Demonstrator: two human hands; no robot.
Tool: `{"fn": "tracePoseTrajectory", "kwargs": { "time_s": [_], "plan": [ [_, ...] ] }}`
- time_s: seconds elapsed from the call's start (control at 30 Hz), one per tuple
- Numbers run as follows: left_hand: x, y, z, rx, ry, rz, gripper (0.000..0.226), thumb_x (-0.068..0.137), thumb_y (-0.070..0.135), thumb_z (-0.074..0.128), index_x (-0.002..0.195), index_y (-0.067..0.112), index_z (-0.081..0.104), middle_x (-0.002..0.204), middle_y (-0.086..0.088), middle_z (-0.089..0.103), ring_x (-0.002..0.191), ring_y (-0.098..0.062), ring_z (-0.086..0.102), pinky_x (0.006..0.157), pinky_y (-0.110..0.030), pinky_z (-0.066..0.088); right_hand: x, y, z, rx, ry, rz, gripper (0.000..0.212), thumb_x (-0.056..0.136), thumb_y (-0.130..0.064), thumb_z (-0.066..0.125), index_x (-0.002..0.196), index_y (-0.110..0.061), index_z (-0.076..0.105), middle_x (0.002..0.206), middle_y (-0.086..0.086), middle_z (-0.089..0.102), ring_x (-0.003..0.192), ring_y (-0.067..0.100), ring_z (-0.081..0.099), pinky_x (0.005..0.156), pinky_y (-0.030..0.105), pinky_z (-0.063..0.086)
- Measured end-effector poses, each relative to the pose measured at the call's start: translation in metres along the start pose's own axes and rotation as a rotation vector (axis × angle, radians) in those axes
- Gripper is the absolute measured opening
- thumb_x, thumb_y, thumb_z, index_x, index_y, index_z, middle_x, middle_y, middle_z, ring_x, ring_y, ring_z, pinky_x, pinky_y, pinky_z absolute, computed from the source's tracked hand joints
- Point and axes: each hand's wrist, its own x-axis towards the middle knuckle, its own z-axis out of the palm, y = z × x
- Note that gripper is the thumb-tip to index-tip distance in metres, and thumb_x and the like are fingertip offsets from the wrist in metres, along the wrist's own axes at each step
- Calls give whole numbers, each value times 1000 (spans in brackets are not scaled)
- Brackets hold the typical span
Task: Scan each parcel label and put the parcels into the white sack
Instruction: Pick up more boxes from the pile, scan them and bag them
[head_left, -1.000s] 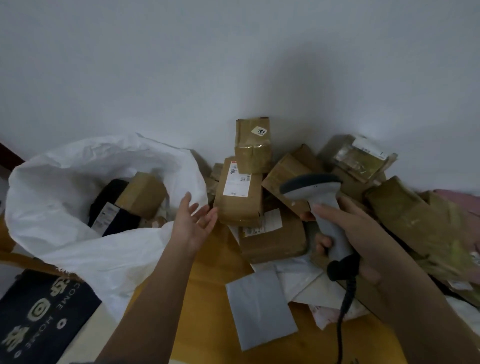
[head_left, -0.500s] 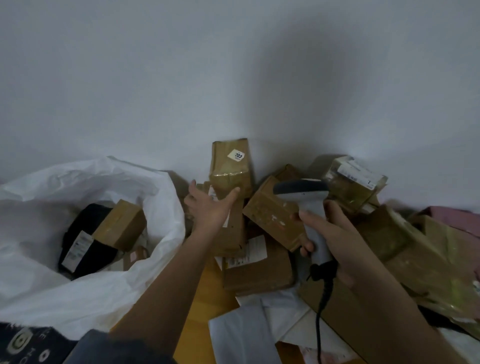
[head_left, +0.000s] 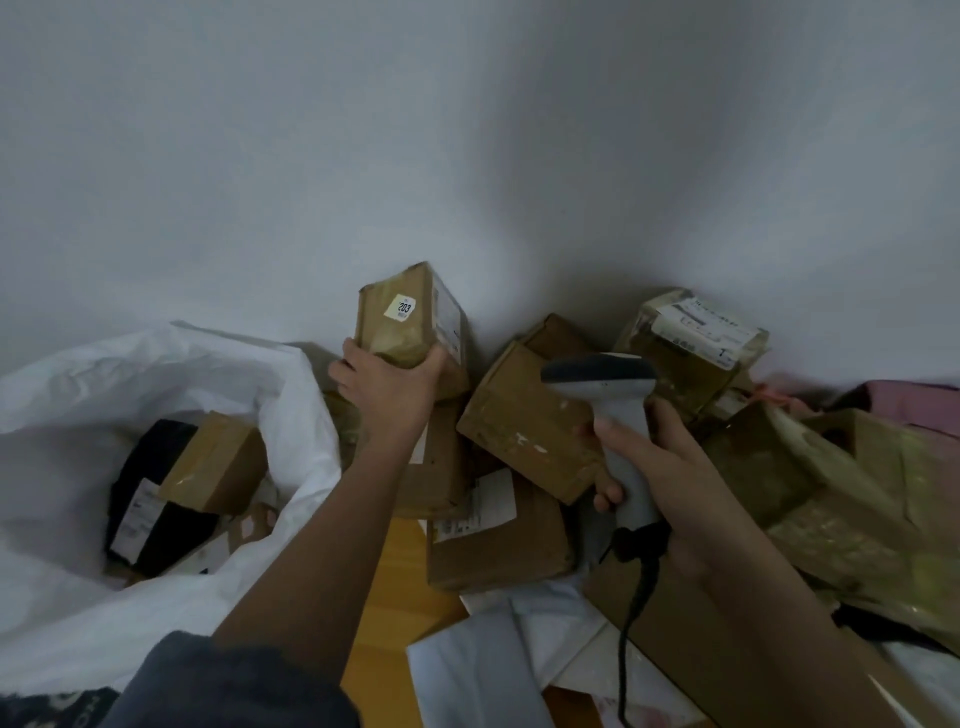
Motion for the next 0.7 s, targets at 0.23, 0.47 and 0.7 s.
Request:
{"fn": "tracePoseTrajectory", "kwargs": {
  "time_s": [0.23,0.47,0.7],
  "plan": [
    [-36,-28,-47,-486,-136,-175,91,68,58,68,144,17,41,136,-3,52,123,-20,53,101,-36,46,-14,3,9,29,20,-27,28,90,-17,66,114,-20,51,102,19,58,47,11,49,49,27,48],
    [-97,-39,-87,-1027,-542,-332,33,92,26,57,125,21,56,120,-8,66,110,-24,64,95,-44,52,-37,11,26,-18,16,-89,37,88,-19,69,117,-21,48,92,9,57,54,12,52,51,22,51],
    [-108,-48,-115,-979,-725,-299,67,83,46,62,139,12,48,91,-3,72,79,-18,67,74,-36,57,-54,10,23,1,109,-165,53,69,-38,75,112,-27,47,94,7,58,56,13,53,55,29,52]
  ]
}}
